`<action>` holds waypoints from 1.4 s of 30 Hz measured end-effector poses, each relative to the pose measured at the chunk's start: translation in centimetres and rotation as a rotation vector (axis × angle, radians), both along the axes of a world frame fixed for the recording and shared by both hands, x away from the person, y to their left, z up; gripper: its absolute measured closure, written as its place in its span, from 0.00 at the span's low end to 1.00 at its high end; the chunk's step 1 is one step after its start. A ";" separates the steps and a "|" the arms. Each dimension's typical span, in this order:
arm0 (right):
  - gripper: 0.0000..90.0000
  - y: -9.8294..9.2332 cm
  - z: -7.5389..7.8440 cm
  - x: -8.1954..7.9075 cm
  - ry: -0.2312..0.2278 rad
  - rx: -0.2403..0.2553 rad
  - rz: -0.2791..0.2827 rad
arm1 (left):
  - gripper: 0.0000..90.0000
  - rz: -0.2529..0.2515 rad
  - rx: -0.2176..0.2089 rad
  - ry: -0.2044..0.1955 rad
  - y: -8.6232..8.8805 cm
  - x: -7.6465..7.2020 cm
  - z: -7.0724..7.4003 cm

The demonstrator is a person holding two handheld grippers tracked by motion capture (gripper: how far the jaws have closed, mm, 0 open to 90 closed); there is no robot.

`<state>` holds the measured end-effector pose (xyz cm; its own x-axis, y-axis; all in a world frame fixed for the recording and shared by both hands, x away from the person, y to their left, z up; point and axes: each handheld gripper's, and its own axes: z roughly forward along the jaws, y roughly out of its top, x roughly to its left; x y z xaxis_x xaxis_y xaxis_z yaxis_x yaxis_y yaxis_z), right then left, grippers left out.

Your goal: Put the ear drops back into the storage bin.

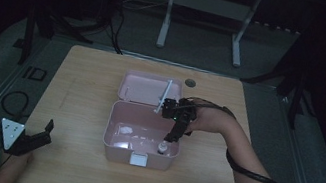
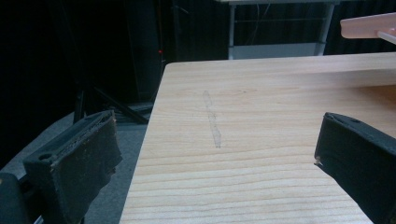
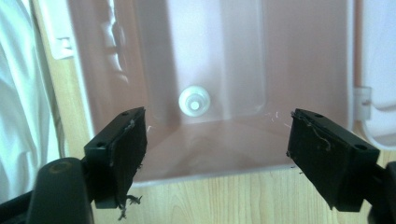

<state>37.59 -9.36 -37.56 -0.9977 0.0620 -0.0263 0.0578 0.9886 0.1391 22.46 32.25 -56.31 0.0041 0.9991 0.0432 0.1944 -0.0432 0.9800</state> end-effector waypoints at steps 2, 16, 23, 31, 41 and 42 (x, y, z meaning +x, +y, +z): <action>0.19 -0.6 0.4 0.1 -0.012 0.012 -0.016 | 0.00 0.000 -0.001 0.001 0.0 0.0 0.0; 0.19 -5.3 2.1 0.7 -0.045 0.083 -0.098 | 0.00 0.002 -0.002 0.000 0.0 0.0 0.0; 0.19 -8.2 1.7 1.2 -0.076 0.120 -0.166 | 0.00 0.002 -0.002 0.000 0.0 0.0 0.0; 0.19 -11.2 -0.7 1.8 -0.091 0.166 -0.260 | 0.00 0.002 -0.001 0.000 0.0 0.0 0.0; 0.19 -14.4 -4.0 2.0 -0.138 0.237 -0.386 | 0.00 0.002 0.000 0.000 0.0 0.0 0.0; 0.19 -14.7 -4.4 1.9 -0.145 0.248 -0.400 | 0.00 0.002 -0.001 0.001 0.0 0.0 0.0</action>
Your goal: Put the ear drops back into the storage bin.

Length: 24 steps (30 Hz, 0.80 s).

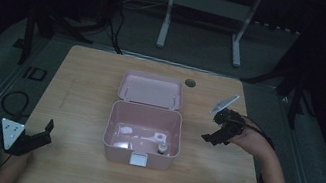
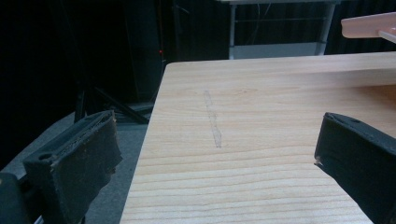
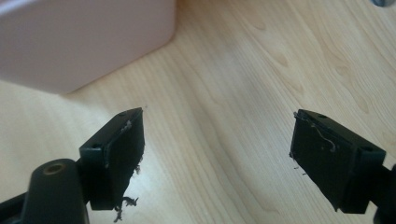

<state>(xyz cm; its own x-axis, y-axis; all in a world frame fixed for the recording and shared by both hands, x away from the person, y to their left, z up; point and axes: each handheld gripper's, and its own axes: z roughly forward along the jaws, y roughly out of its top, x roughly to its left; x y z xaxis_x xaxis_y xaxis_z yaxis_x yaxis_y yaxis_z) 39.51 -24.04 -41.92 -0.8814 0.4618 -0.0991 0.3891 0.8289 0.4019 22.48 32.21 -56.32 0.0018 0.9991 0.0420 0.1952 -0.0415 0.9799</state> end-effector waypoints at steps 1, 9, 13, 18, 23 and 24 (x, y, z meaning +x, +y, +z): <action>0.19 -0.3 -0.3 0.0 -0.009 0.018 -0.014 | 0.00 -0.001 0.001 0.000 0.0 0.0 0.0; 0.19 -1.9 -3.6 -0.7 -0.077 0.114 -0.127 | 0.00 -0.001 0.000 0.000 0.0 0.0 0.0; 0.19 -2.4 -5.1 -1.0 -0.094 0.132 -0.157 | 0.00 -0.002 0.000 0.000 0.0 0.0 0.0; 0.19 -3.2 -6.4 -1.2 -0.137 0.162 -0.224 | 0.00 -0.001 0.000 0.000 0.0 0.0 0.0; 0.19 -4.3 -7.5 -1.4 -0.200 0.219 -0.328 | 0.00 -0.003 0.001 0.000 0.0 0.0 0.0; 0.19 -4.6 -7.8 -1.4 -0.203 0.226 -0.347 | 0.00 -0.003 0.001 0.000 0.0 0.0 0.0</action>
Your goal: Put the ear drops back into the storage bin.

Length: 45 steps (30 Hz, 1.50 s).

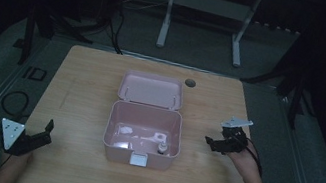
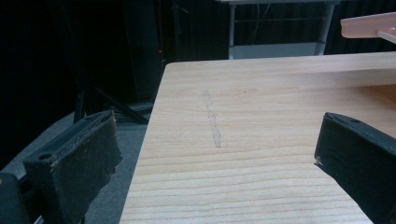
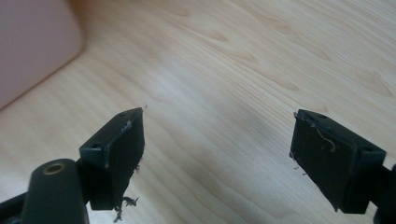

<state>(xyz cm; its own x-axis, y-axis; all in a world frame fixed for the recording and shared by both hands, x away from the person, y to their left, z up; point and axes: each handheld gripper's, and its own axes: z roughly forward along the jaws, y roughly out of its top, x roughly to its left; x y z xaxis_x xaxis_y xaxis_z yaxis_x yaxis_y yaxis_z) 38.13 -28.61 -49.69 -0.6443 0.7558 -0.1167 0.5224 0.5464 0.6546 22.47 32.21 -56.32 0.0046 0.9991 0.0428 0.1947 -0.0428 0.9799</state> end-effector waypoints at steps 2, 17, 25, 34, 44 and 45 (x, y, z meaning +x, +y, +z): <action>0.19 -0.4 -0.6 -0.1 -0.028 0.010 -0.051 | 0.00 0.000 0.000 0.000 0.0 0.0 0.0; 0.16 -3.0 -3.4 -1.8 -0.173 0.061 -0.378 | 0.00 0.001 0.000 0.000 0.0 0.0 0.0; 0.16 -3.7 -4.2 -3.1 -0.214 0.077 -0.504 | 0.00 0.002 -0.002 0.000 0.0 0.0 0.0; 0.16 -4.5 -5.2 -4.5 -0.247 0.115 -0.589 | 0.00 0.003 -0.003 0.000 0.0 0.0 0.0; 0.16 -4.9 -5.5 -5.8 -0.281 0.089 -0.627 | 0.00 0.002 -0.003 0.001 0.0 0.0 0.0; 0.16 -4.8 -5.6 -5.8 -0.283 0.080 -0.620 | 0.00 0.002 -0.002 0.001 0.0 0.0 0.0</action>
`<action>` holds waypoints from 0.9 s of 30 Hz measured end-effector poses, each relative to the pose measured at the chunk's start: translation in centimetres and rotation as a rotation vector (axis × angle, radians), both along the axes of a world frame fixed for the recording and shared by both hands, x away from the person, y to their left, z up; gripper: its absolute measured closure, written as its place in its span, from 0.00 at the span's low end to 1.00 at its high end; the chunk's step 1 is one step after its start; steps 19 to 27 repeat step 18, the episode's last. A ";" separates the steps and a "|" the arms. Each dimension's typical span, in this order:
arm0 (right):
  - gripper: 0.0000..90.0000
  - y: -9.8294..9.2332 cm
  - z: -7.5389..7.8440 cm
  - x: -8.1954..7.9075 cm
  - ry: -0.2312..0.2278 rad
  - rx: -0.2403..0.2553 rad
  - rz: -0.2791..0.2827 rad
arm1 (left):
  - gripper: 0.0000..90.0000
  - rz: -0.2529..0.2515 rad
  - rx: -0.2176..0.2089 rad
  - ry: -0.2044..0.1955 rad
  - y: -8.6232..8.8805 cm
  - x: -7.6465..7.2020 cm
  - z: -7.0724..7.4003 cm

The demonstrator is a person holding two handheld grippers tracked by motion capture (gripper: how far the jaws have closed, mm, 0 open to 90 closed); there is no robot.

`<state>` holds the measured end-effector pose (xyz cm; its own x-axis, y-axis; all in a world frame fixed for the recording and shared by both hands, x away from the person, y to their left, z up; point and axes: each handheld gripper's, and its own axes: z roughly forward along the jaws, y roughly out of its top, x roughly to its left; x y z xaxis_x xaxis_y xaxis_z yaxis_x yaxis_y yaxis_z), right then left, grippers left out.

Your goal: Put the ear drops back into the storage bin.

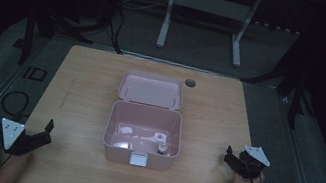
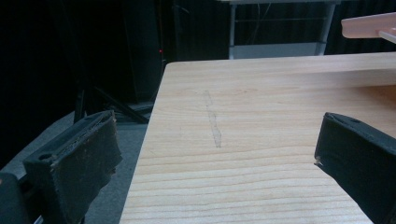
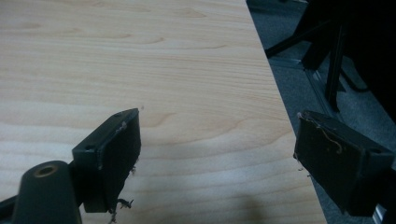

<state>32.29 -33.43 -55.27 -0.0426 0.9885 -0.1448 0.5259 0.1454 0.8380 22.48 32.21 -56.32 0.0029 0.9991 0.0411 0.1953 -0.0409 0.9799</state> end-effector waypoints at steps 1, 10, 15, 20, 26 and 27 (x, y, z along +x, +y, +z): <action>0.16 0.1 -0.1 -0.1 0.001 -0.006 0.000 | 0.00 0.000 0.000 0.000 0.0 0.0 0.0; 0.16 0.4 -0.1 -1.0 -0.013 -0.002 0.007 | 0.00 -0.008 -0.002 -0.002 0.0 -0.1 0.0; 0.16 0.1 -0.1 -1.1 -0.018 0.007 -0.009 | 0.00 -0.007 -0.004 -0.001 0.1 0.0 0.0; 0.16 0.1 -0.1 -1.1 -0.016 0.013 -0.005 | 0.00 -0.007 -0.002 -0.001 0.1 0.0 0.0; 0.16 0.1 -0.1 -1.1 -0.016 0.013 -0.005 | 0.00 -0.007 -0.002 -0.001 0.1 0.0 0.0; 0.16 0.1 -0.1 -1.1 -0.016 0.013 -0.005 | 0.00 -0.007 -0.002 -0.001 0.1 0.0 0.0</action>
